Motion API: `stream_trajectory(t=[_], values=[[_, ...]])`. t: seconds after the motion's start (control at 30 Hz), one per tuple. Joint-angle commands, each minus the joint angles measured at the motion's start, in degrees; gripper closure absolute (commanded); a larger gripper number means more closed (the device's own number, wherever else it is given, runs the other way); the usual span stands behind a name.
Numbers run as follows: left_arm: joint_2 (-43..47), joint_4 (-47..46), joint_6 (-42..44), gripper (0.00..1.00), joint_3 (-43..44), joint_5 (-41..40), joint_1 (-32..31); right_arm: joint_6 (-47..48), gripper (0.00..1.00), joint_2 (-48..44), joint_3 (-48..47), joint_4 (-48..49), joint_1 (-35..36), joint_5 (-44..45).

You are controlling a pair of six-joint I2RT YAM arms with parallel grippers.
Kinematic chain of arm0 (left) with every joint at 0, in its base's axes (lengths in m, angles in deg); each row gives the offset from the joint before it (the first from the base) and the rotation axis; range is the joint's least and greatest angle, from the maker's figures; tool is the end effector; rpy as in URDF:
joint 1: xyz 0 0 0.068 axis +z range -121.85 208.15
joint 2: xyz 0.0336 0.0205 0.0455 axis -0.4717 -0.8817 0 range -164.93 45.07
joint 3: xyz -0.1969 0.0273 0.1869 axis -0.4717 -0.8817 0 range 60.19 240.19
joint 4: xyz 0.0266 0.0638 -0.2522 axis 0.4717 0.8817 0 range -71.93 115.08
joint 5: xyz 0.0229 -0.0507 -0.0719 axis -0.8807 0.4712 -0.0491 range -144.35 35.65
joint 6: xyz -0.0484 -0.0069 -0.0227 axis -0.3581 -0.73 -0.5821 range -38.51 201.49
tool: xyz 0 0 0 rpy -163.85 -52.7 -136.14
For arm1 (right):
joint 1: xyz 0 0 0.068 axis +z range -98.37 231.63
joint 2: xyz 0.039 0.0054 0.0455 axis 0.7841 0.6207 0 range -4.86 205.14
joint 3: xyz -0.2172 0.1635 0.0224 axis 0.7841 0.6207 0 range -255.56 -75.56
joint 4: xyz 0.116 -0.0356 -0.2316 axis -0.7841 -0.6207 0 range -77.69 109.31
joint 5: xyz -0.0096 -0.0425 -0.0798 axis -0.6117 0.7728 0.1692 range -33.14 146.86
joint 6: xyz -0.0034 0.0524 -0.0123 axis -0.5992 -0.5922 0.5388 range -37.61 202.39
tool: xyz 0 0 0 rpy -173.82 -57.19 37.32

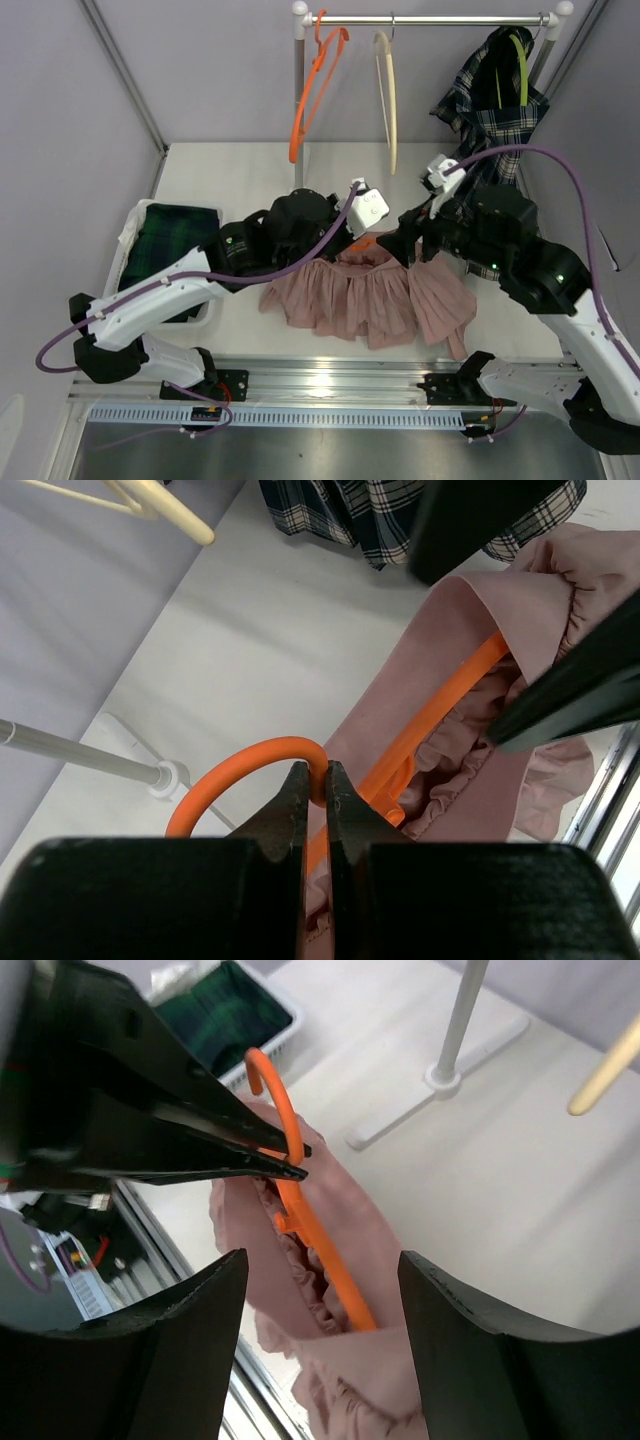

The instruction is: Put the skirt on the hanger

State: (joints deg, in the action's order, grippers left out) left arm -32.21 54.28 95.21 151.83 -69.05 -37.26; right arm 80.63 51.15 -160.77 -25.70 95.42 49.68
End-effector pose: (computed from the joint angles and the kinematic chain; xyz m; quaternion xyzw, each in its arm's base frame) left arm 0.1268 -0.2553 0.4496 0.4679 0.6790 -0.1469 0.5463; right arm 0.1140 0.1156 0.4744 -0.3208 0.7297 0.2790 0.5356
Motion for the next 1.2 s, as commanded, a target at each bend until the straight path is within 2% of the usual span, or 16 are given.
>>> stream_trajectory(t=[0.0, 0.27, 0.4, 0.43, 0.47, 0.53, 0.57, 0.67, 0.7, 0.83, 0.9, 0.93, 0.97, 1.0, 1.1, 1.17], values=[[3.62, -4.3, 1.31, 1.0, 0.91, 2.3, -0.07, 4.92, 0.33, 4.02, 0.83, 0.19, 0.15, -2.84], [5.2, -6.15, 1.58, 1.0, -0.67, 3.8, -0.07, 6.68, 0.32, 4.9, 3.91, -0.07, -0.2, -4.59], [5.29, -7.29, 1.58, 1.0, -1.46, 3.19, 0.02, 5.63, 0.39, 4.47, 5.22, -0.34, -0.11, -4.86], [5.29, -7.46, 1.58, 1.0, -1.63, 2.92, 0.02, 5.28, 0.45, 4.2, 5.84, -0.08, -0.11, -4.95], [5.21, -7.64, 1.49, 1.0, -1.72, 2.92, 0.02, 4.84, 0.62, 3.76, 6.19, 0.19, -0.11, -4.86], [5.47, -8.43, 1.23, 1.0, -2.34, 2.75, 0.02, 3.87, 0.7, 2.71, 6.72, 1.15, -0.11, -5.12], [5.56, -8.87, 1.05, 1.0, -2.43, 2.57, 0.02, 3.52, 0.81, 2.35, 7.16, 1.42, -0.02, -5.3], [5.91, -10.01, 0.35, 1.0, -3.22, 2.13, 0.02, 2.29, 0.96, 1.56, 7.34, 0.98, -0.02, -4.6], [6.0, -10.45, 0.0, 1.0, -3.3, 2.04, 0.02, 2.03, 0.99, 1.3, 7.34, 0.89, 0.07, -4.6], [5.82, -11.42, -1.32, 0.99, -3.39, 1.78, 0.02, -0.43, 1.0, -0.02, 7.25, 0.63, 0.07, -2.67], [5.56, -11.68, -2.02, 0.87, -3.48, 1.78, 0.1, -2.28, 1.0, -0.72, 6.99, 0.1, 0.24, -2.05], [5.3, -11.77, -2.29, 0.76, -3.48, 1.78, 0.02, -2.81, 1.0, -1.07, 6.9, -0.25, 0.24, -1.53], [5.21, -11.86, -2.55, 0.7, -3.57, 1.87, 0.02, -3.94, 1.0, -1.86, 6.99, -0.34, 0.33, -0.83], [5.12, -11.95, -2.99, 0.58, -3.66, 1.78, 0.02, -4.56, 1.0, -2.3, 7.07, -0.6, 0.24, -0.12], [4.85, -11.77, -4.39, 0.42, -3.83, -0.06, 0.02, -6.5, 1.0, -3.54, 6.55, -2.44, 0.33, 4.0], [5.29, -11.86, -5.01, 0.4, -4.01, -1.12, 0.02, -7.2, 1.0, -3.54, 6.11, -5.42, 0.33, 8.21]])
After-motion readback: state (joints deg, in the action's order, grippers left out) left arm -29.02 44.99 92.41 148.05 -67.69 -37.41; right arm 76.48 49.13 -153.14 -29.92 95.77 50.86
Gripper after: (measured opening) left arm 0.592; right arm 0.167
